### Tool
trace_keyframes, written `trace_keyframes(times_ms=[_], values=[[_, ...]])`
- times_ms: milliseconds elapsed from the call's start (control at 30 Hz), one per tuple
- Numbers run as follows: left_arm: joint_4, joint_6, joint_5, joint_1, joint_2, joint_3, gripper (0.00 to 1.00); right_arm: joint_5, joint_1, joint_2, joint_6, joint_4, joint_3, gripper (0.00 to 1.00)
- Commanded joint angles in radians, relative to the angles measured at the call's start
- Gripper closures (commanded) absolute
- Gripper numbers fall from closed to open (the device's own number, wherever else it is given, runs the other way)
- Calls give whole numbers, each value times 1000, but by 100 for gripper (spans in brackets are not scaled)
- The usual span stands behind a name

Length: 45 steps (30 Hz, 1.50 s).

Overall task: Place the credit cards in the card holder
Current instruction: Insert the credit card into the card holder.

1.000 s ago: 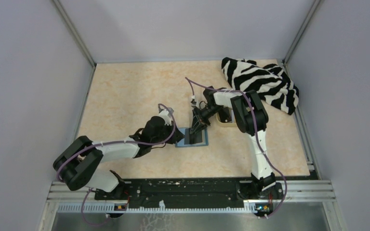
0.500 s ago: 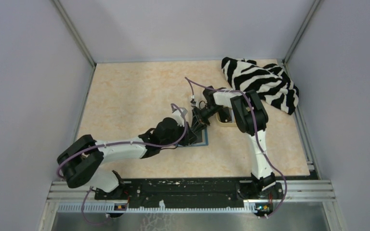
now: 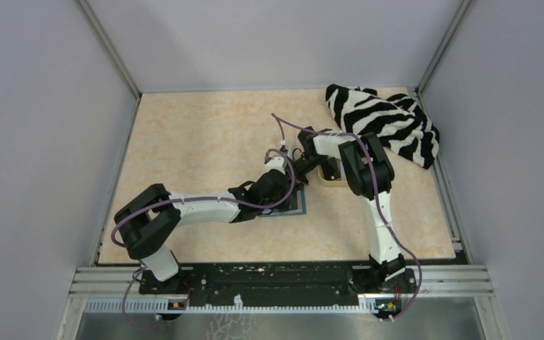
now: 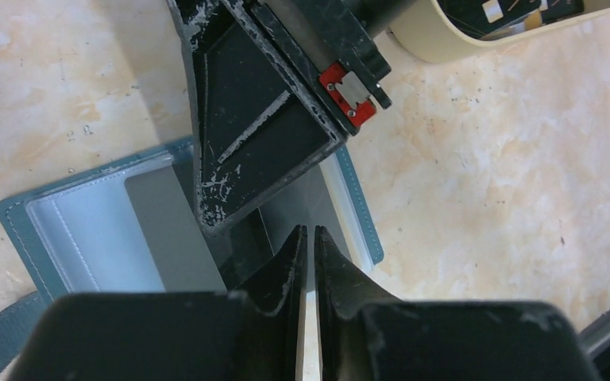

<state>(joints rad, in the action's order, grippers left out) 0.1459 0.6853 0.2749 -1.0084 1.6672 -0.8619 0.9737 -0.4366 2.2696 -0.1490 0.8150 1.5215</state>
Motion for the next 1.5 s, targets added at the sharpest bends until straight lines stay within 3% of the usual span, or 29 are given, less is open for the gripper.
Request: trace_keyframes(times_ms=[0, 667, 1467], values=[[-35, 15, 41, -6, 30, -38, 88, -74, -8, 27, 34, -32, 11, 87], [-89, 63, 172, -6, 77, -48, 75, -66, -8, 26, 40, -27, 15, 81], [-112, 50, 230, -5, 17, -21, 70, -104, 10, -71, 95, 3, 29, 74]])
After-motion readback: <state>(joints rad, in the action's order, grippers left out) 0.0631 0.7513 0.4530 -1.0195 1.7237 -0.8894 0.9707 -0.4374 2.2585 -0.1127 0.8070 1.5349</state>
